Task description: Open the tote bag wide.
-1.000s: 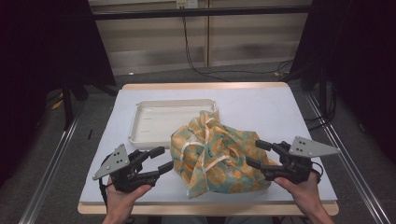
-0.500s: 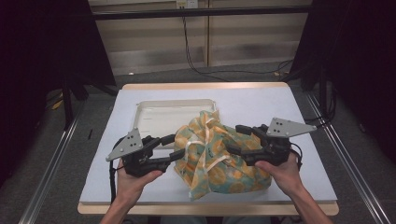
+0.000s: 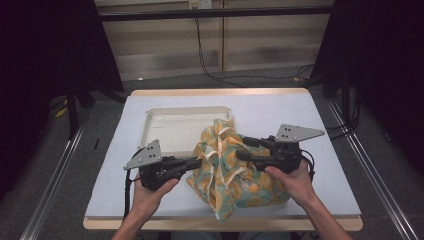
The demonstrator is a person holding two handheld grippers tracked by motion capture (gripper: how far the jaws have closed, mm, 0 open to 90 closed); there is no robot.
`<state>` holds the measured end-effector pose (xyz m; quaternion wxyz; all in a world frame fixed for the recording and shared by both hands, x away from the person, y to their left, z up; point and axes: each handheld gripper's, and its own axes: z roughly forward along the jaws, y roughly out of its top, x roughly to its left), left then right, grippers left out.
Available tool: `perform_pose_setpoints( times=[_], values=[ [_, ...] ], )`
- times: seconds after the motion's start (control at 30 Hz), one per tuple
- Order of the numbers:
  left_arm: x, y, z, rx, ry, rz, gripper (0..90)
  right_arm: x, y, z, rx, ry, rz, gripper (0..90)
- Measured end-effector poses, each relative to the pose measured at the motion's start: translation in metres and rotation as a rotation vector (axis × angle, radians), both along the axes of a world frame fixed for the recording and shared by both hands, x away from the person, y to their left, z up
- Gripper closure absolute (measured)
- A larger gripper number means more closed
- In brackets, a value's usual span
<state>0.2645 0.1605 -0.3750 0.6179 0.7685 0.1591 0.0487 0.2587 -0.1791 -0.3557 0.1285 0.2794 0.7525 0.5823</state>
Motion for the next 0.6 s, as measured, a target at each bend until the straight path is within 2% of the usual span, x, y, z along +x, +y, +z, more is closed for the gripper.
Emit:
perform_pose_setpoints(
  times=[0.03,0.07,0.1,0.17,0.2,0.23,0.33,0.43,0.6],
  values=[
    [-0.001,-0.002,0.000,-0.001,0.002,-0.009,90.0,0.000,0.000,-0.001,-0.010,0.001,0.010,60.5],
    [-0.001,-0.002,0.000,-0.001,0.002,-0.009,90.0,0.000,0.000,-0.001,-0.010,0.001,0.010,60.5],
    [-0.001,-0.003,0.000,0.004,0.002,-0.022,90.0,0.000,0.001,-0.001,-0.012,0.003,0.016,69.3],
    [-0.002,-0.003,-0.001,0.004,0.006,-0.022,90.0,0.000,0.001,-0.001,-0.014,0.004,0.020,71.7],
    [-0.002,-0.004,-0.001,0.000,0.010,-0.026,90.0,0.001,0.000,-0.002,-0.009,0.020,0.033,84.0],
    [-0.002,-0.004,-0.002,-0.003,0.013,-0.031,90.0,0.000,-0.002,-0.002,-0.009,0.021,0.023,88.5],
    [-0.002,-0.002,-0.008,-0.004,0.042,-0.034,90.0,0.000,-0.007,-0.001,0.003,0.023,0.015,90.0],
    [-0.003,0.001,-0.009,0.010,0.051,-0.027,90.0,-0.005,-0.017,0.002,0.012,0.011,-0.005,90.0],
    [-0.006,0.011,-0.009,-0.016,0.070,-0.012,90.0,-0.013,-0.032,0.007,0.040,0.008,-0.030,90.0]
  ],
)
